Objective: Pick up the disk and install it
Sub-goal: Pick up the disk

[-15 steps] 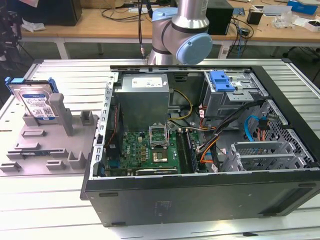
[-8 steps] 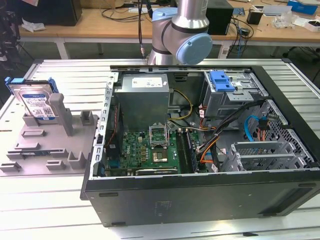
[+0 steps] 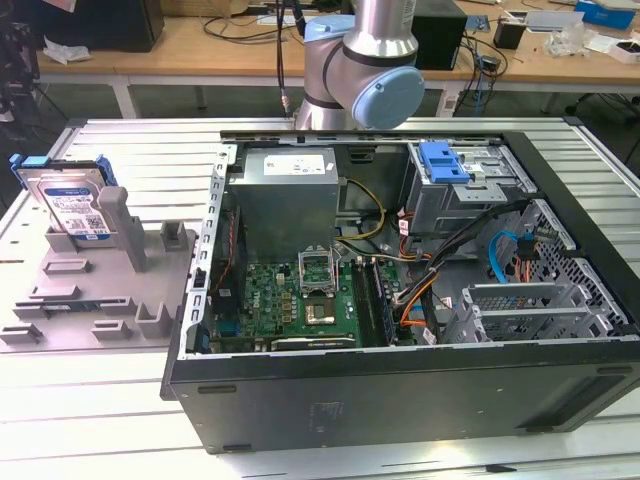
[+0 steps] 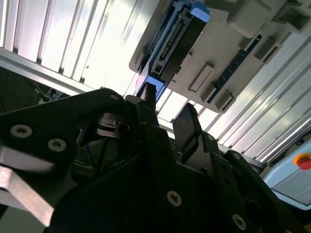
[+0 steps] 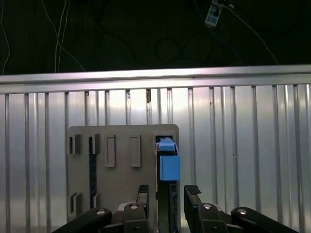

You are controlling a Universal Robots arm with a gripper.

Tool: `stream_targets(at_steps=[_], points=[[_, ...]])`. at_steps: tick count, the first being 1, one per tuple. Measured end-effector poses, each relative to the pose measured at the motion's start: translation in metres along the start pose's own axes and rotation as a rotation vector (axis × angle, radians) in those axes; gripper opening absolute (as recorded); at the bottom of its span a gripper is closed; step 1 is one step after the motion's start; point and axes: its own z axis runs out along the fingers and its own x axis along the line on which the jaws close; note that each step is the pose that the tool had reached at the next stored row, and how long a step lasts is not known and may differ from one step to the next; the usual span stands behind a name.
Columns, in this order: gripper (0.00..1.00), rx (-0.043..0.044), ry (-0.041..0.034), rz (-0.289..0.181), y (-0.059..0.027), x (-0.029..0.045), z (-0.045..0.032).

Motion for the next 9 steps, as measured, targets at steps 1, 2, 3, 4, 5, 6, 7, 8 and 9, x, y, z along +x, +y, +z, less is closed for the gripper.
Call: stream_targets(at_steps=[1, 2, 3, 4, 5, 6, 7, 8, 9], points=[[0.42, 0.0000, 0.0000, 0.000, 0.0000, -0.0002, 0.0000], [0.42, 0.0000, 0.0000, 0.000, -0.0001, -0.0003, 0.0002], [0.42, 0.0001, 0.0001, 0.000, -0.0001, -0.0003, 0.0005], [0.42, 0.0001, 0.0001, -0.001, -0.0001, -0.0004, 0.0013], [0.42, 0.0000, 0.0001, -0.001, -0.0001, -0.0004, 0.0018], [0.42, 0.0000, 0.0001, -0.002, -0.0001, -0.0006, 0.0024], [0.42, 0.0001, 0.0001, -0.002, -0.0001, -0.0009, 0.0029], [0.42, 0.0002, 0.0001, -0.003, -0.0001, -0.0012, 0.0034], [0.42, 0.0003, 0.0001, -0.004, 0.0000, -0.0018, 0.0040]])
